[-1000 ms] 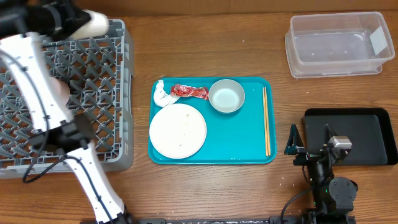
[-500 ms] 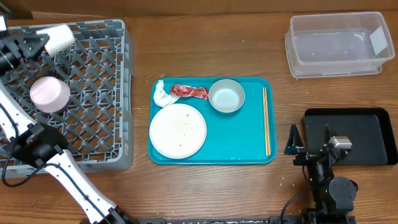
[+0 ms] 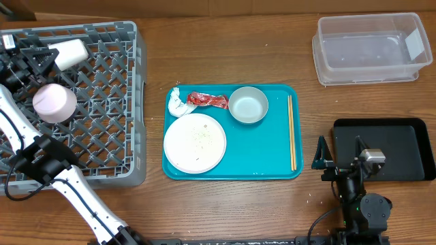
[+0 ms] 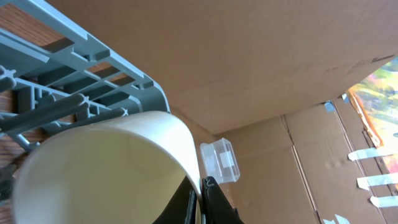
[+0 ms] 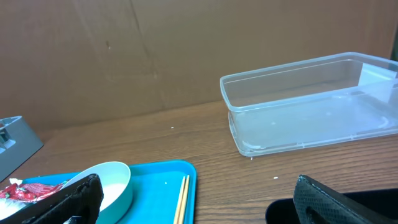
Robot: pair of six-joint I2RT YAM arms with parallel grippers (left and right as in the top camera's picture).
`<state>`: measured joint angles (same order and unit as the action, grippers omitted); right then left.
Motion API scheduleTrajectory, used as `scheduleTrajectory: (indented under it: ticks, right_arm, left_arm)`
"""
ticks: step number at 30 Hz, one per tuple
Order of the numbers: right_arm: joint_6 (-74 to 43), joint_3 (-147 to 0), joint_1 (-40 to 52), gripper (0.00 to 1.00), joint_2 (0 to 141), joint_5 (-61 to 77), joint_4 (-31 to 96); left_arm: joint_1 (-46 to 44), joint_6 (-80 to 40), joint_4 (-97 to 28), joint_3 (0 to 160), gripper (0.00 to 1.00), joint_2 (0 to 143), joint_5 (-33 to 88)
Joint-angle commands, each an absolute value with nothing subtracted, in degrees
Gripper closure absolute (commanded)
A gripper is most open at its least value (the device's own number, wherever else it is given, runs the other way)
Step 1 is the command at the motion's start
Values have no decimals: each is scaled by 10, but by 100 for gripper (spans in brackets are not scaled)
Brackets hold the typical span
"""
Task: Sort waste into correct bins and load items into the dishwasher
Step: 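Lift the white cup off the saucer and carry it to the rack, then place the cup upside down in the rack's back row and release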
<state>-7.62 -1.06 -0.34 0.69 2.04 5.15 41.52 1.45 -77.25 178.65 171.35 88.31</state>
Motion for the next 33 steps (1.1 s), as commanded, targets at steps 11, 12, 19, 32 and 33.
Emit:
scheduleTrajectory:
  ticks: [11, 12, 19, 32, 33]
  right_arm:
    - [-74, -4, -4, 1, 2, 14, 48]
    - [-74, -4, -4, 0, 2, 14, 48]
    - [-74, -4, -4, 0, 2, 13, 48]
    - [-74, -4, -4, 0, 2, 14, 48]
    - [-74, -4, -4, 0, 2, 14, 48]
  left_arm:
    - [417, -35, -723, 1790, 96, 1710, 906]
    - [414, -34, -718, 1790, 96, 1710, 906]
    - [399, -32, -661, 1790, 96, 1710, 905]
    - [375, -32, -644, 1790, 96, 1712, 835]
    - [375, -32, -649, 1789, 96, 1713, 823]
